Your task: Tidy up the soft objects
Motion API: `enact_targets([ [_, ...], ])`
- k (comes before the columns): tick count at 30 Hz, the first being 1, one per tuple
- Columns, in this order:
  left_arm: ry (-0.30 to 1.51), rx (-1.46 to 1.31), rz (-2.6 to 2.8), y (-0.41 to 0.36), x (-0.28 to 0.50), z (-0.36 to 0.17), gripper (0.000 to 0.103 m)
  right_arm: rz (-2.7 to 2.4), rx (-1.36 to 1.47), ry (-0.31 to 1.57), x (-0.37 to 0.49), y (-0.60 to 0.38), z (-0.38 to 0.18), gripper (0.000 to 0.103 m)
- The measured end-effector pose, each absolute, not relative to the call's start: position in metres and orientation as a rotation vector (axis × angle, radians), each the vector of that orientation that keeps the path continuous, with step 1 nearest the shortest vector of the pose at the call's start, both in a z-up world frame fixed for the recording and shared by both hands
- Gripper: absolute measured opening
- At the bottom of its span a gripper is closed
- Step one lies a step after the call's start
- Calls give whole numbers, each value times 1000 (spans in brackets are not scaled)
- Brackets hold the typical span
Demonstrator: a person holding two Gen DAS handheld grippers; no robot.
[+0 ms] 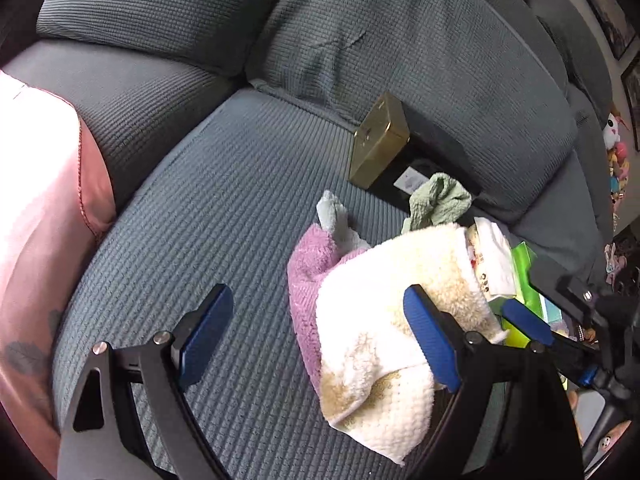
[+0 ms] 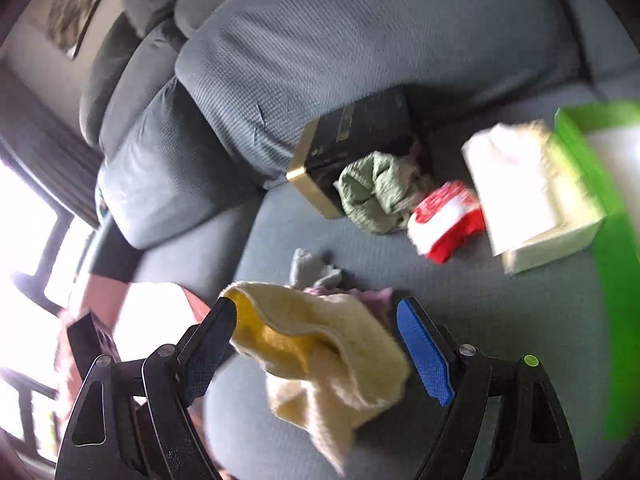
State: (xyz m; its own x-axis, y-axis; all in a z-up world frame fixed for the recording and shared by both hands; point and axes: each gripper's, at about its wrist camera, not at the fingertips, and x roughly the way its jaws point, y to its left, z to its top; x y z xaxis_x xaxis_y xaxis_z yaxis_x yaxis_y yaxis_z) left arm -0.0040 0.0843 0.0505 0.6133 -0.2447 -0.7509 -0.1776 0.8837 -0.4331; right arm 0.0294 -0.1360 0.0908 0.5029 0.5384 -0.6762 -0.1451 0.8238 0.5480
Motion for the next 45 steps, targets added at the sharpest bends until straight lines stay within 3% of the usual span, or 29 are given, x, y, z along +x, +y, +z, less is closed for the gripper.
enact_targets([
  [13, 1075, -311, -87, 51, 7, 29, 84, 419, 343, 1218, 55, -87, 28, 83],
  [17, 1097, -346, -151, 46, 8, 23, 66, 450, 356, 1245, 58, -90, 16, 83],
  [18, 1105, -358, -165, 44, 10, 22, 61, 455, 360, 1246, 58, -90, 15, 81],
  [22, 1093, -352, -185, 36, 5, 23, 51, 518, 353, 1231, 55, -86, 16, 55],
  [26, 1044, -375, -222, 34, 0, 33, 40, 531, 349, 1198, 50, -81, 25, 51],
  [36, 814, -389, -286, 35, -30, 82, 38, 549, 271, 978, 21, -80, 86, 51],
  [45, 721, -401, -315, 31, -46, 105, 38, 539, 240, 855, 3, -92, 118, 51],
])
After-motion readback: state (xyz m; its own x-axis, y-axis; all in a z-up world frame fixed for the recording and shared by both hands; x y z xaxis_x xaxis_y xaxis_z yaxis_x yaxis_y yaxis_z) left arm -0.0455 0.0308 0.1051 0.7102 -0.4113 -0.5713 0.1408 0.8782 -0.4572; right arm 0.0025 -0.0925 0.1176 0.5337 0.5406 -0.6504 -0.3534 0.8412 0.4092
